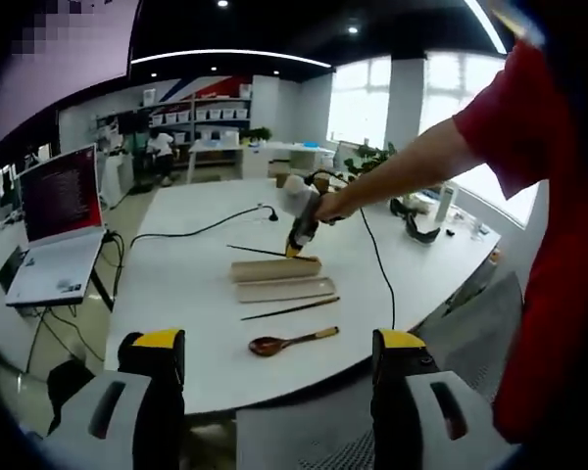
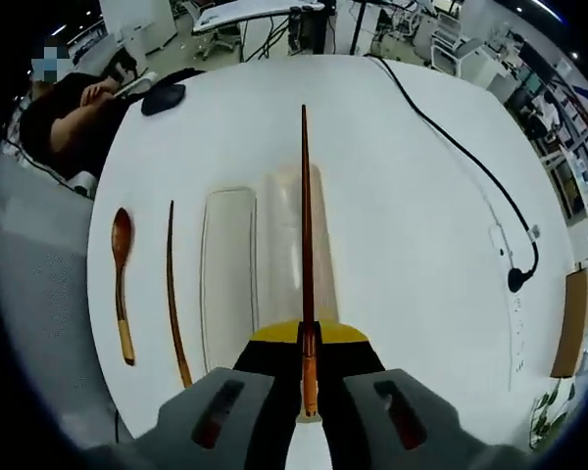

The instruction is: Arrange the utensils inside the cutlery case until each visible utensil rests in its matching compartment.

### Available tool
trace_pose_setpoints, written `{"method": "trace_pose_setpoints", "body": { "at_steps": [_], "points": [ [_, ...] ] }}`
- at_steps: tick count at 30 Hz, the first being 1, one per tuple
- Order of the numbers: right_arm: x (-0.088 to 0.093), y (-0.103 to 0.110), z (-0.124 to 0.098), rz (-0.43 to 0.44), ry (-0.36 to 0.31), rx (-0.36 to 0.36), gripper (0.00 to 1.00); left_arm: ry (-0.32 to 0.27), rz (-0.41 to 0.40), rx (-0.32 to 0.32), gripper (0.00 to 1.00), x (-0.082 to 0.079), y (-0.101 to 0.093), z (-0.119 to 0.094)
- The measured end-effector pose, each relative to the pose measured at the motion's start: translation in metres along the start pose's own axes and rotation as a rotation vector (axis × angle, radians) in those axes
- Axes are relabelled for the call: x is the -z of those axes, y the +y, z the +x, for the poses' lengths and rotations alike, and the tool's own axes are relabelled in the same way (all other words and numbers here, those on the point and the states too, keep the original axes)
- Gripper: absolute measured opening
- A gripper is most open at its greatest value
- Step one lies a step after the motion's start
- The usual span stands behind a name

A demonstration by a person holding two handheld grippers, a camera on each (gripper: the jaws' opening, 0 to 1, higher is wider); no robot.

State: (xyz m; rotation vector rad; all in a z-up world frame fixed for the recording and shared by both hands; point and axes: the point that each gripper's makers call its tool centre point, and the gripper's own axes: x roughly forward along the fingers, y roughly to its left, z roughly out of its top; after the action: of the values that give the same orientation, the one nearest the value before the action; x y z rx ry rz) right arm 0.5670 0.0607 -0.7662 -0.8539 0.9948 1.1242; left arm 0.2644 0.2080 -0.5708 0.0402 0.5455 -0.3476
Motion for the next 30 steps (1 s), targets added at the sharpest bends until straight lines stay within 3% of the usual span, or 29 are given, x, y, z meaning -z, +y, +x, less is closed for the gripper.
{"method": "trace_pose_setpoints", "body": {
  "at_steps": [8,11,17,24,30],
  "points": [
    [0.011,-0.001,0.01,0.017,0.01,0.018,0.01,0.014,0.013,-0.031,0.8,0.002,0.002,-0.012],
    [0.014,-0.004,0.014,-0.031,0.015,0.045,0.01,0.025,0.001,-0.036,0.8,0.006,0.002,-0.013],
    [0.017,-0.005,0.021,0.042,0.017,0.019,0.01,0.045,0.03,-0.052,0.8,0.009,0.004,-0.015],
    [0.019,0.0,0.028,0.041,0.025,0.01,0.01,0.047,0.024,-0.053,0.8,0.01,0.004,-0.013],
    [0.024,0.002,0.033,0.091,0.031,-0.008,0.01,0.056,0.018,-0.058,0.8,0.015,0.003,-0.015]
  ]
}}
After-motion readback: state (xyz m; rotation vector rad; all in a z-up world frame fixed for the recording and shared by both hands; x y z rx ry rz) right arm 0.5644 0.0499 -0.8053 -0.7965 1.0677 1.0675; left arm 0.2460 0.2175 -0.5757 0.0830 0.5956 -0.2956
